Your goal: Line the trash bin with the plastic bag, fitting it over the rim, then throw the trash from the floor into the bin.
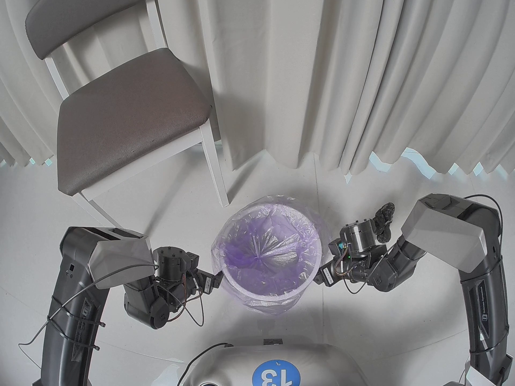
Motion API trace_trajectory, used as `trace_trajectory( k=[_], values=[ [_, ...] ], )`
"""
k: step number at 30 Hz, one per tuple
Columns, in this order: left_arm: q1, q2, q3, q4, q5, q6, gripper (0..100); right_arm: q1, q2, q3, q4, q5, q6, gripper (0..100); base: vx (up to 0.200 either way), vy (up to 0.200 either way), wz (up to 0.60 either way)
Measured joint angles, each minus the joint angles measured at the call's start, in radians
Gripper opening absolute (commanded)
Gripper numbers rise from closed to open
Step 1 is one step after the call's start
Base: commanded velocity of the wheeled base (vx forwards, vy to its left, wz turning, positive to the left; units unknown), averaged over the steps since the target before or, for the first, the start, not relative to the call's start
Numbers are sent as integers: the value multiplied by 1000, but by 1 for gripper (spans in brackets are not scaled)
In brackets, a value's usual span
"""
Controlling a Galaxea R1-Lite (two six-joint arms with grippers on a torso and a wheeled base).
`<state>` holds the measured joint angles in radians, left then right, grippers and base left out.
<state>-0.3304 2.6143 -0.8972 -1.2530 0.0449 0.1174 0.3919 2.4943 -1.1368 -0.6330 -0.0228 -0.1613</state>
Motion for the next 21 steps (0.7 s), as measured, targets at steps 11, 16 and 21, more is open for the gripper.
trace_trajectory(
  k=[11,16,21],
  values=[
    [-7,6,-4,-30,8,-33,100,-2,-21,79,-31,-18,-8,100,0,0,0],
    [-5,-9,41,-70,-3,-28,100,-3,-89,223,-104,-21,-13,100,0,0,0],
    [5,-60,123,-86,-54,1,100,1,-213,357,-179,-25,-19,100,0,0,0]
  ],
)
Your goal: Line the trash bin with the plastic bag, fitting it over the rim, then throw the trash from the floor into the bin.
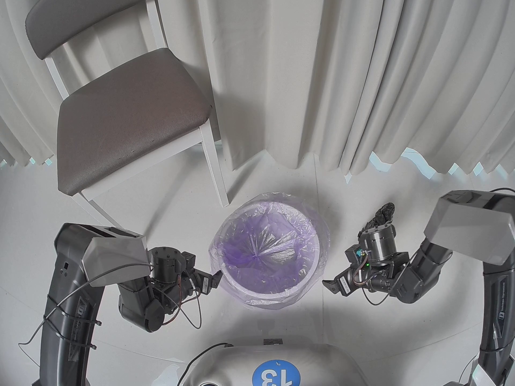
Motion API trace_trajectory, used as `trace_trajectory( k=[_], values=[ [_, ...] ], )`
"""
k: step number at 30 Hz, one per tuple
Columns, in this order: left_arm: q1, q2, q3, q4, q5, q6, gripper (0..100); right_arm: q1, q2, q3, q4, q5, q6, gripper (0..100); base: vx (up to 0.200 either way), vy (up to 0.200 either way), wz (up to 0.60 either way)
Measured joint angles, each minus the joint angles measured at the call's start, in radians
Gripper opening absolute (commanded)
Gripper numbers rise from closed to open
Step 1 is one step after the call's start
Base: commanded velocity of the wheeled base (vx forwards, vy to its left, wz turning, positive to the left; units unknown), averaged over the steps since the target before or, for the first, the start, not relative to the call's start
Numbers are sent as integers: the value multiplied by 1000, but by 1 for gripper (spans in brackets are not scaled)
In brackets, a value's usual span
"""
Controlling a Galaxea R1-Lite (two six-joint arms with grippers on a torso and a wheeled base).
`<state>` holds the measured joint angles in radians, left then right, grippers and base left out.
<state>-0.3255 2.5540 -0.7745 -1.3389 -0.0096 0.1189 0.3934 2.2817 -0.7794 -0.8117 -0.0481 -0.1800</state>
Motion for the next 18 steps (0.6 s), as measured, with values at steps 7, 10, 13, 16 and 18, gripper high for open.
trace_trajectory(
  k=[7,10,13,16,18],
  values=[
    [34,-111,122,-13,-83,64,100,89,-176,75,-39,-44,-4,100,0,0,0],
    [44,-151,157,-14,-103,69,100,130,-218,77,-38,-50,-30,100,0,0,0],
    [50,-187,183,-18,-115,70,100,161,-244,71,-41,-53,-59,100,0,0,0],
    [51,-212,196,-43,-118,70,100,184,-256,56,-43,-57,-65,100,0,0,0],
    [52,-222,204,-69,-117,70,100,190,-259,40,-43,-74,-64,100,0,0,0]
  ],
)
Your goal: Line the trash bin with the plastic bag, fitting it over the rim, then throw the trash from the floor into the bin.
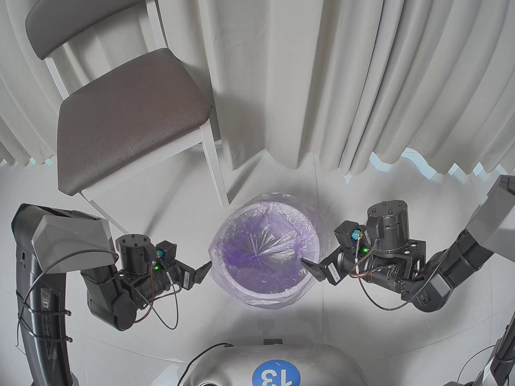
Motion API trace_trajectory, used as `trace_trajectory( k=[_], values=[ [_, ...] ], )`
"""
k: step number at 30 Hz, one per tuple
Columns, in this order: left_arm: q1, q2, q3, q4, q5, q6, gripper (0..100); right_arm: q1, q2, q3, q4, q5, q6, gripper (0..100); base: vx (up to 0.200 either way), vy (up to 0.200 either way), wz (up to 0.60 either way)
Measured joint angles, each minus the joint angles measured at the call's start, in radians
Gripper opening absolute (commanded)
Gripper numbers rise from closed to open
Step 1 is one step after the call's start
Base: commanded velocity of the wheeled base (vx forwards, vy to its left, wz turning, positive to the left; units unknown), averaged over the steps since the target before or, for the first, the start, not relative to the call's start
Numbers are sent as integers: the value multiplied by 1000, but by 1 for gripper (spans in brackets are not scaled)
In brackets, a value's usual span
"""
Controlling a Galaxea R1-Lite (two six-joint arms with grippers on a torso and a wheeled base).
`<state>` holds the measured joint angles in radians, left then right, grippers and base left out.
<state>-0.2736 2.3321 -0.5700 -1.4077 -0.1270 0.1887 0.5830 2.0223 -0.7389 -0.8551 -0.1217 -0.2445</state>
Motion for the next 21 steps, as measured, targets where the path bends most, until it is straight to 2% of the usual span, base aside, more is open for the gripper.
trace_trajectory(
  k=[6,9,13,15,18,21],
  values=[
    [-5,-33,45,-71,-2,1,100,-6,-15,-14,-54,-44,51,100,0,0,0],
    [-7,-63,64,-80,-7,-1,100,-6,-29,22,-132,-50,75,100,0,0,0],
    [-15,-114,95,-84,-13,-6,100,-8,-47,71,-285,-46,67,100,0,0,0],
    [-24,-141,122,-92,-32,-7,100,-11,-57,95,-336,-27,64,100,0,0,0],
    [-44,-181,163,-121,-86,-10,100,-13,-84,134,-373,40,66,100,0,0,0],
    [-68,-215,193,-144,-98,-16,100,-18,-123,168,-382,87,70,100,0,0,0]
  ],
)
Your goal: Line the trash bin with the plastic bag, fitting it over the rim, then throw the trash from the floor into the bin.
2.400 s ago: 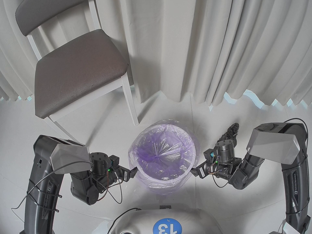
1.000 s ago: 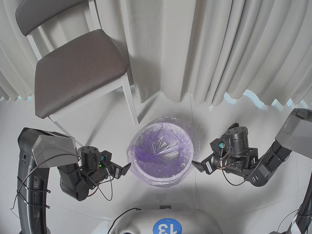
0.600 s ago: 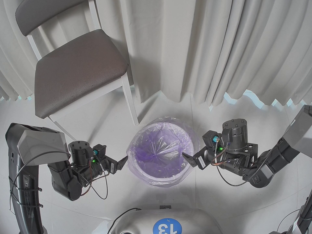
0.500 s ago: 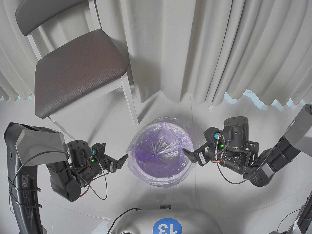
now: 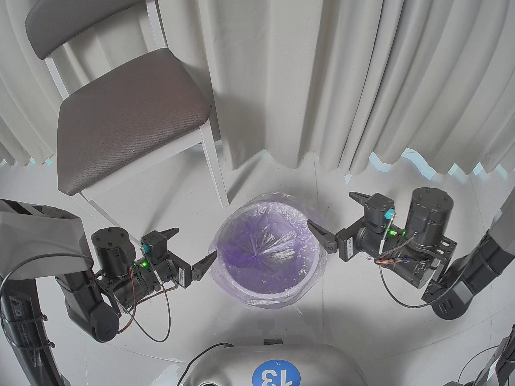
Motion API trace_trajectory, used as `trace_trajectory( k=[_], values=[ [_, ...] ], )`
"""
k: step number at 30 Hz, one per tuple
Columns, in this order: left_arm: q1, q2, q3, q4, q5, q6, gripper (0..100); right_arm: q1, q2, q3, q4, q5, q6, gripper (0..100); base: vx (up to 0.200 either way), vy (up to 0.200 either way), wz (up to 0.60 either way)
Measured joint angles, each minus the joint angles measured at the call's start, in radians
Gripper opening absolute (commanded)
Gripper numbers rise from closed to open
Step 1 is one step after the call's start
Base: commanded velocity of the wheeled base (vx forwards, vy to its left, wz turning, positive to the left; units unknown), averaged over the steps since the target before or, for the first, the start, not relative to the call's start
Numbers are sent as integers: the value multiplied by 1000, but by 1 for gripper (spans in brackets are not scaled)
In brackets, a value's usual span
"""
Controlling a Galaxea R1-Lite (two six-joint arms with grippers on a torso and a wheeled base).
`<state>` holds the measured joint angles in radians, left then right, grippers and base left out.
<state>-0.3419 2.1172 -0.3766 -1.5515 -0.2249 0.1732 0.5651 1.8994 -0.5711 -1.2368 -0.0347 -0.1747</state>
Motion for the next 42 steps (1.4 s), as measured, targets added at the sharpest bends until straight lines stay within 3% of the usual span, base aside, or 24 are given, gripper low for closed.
trace_trajectory(
  k=[6,12,16,24,33,38,42],
  values=[
    [-45,-55,34,-1,14,-25,100,-7,-65,22,1,-9,5,100,0,0,0],
    [-64,-101,33,-1,47,-30,100,-25,-134,14,40,-64,-24,100,0,0,0],
    [-83,-132,35,-2,56,-30,100,-50,-205,6,155,-110,-79,100,0,0,0],
    [-104,-169,23,-1,94,-30,100,-60,-391,55,385,-127,-99,100,0,0,0],
    [-149,-201,-40,92,280,-27,100,-59,-497,124,422,-122,6,100,0,0,0],
    [-169,-208,-65,172,382,-27,100,-63,-539,134,566,-121,80,100,0,0,0],
    [-174,-209,-78,249,414,-33,100,-94,-564,119,687,-114,102,100,0,0,0]
  ],
)
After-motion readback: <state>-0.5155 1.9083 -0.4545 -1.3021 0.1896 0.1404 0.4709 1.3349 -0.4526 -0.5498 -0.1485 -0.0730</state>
